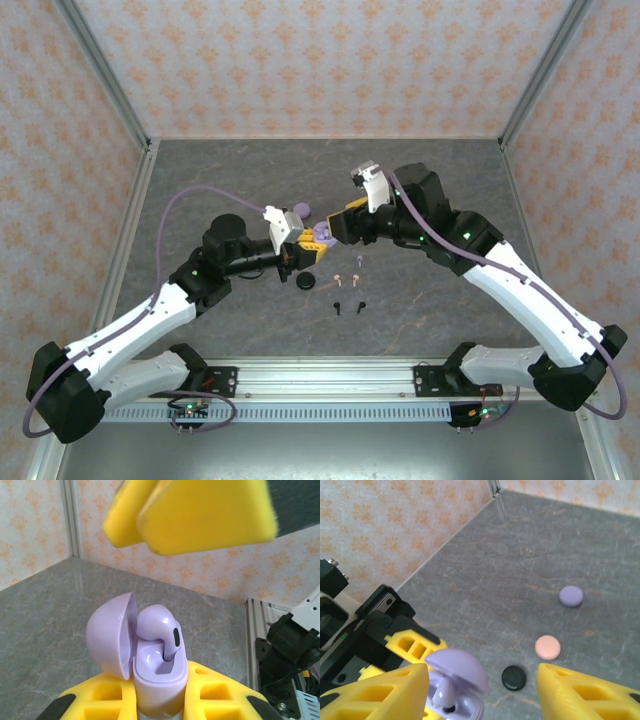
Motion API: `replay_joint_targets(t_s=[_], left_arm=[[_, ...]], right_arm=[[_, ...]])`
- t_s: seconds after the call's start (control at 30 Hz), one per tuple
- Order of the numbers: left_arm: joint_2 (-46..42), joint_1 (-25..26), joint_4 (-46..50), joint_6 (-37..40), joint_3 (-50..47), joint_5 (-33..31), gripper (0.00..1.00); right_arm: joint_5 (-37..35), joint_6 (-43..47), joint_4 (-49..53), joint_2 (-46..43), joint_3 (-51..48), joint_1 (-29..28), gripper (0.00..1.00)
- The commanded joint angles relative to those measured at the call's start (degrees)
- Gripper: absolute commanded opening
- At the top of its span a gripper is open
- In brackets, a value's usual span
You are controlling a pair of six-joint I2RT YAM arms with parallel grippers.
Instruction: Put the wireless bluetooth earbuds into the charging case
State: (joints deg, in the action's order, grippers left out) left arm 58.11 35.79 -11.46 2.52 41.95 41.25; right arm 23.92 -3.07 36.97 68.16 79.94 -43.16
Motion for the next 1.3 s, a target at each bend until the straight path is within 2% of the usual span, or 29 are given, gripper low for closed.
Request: replay_joint_targets(t_s=[0.0, 0.13, 0.3, 0.63, 1.27], left_arm=[[-0.5, 0.4, -3.3, 1.8, -0.2, -1.7, 0.0], [0.1, 0.5, -3.1, 2.0, 0.4, -1.5, 0.0], [-0.1, 0.5, -1.9, 2.2, 0.8, -1.7, 0.0], [-0.2, 0.5, -1.1, 2.2, 0.8, -2.4, 0.0], [0.6, 0.5, 0.0, 2.0, 1.4, -3.7, 0.0]], right_arm=[[4.6, -4.9, 5.7, 1.4, 3.3, 0.2, 0.57], [8.8, -5.5, 6.2, 3.0, 3.0, 0.2, 0.55], [10.2, -5.7, 5.6, 4.0, 2.3, 0.1, 0.53], [7.4, -4.9, 5.7, 1.9, 2.2, 0.2, 0.55], [11.1, -3.9, 3.7, 2.5, 0.8, -1.4, 0.52]])
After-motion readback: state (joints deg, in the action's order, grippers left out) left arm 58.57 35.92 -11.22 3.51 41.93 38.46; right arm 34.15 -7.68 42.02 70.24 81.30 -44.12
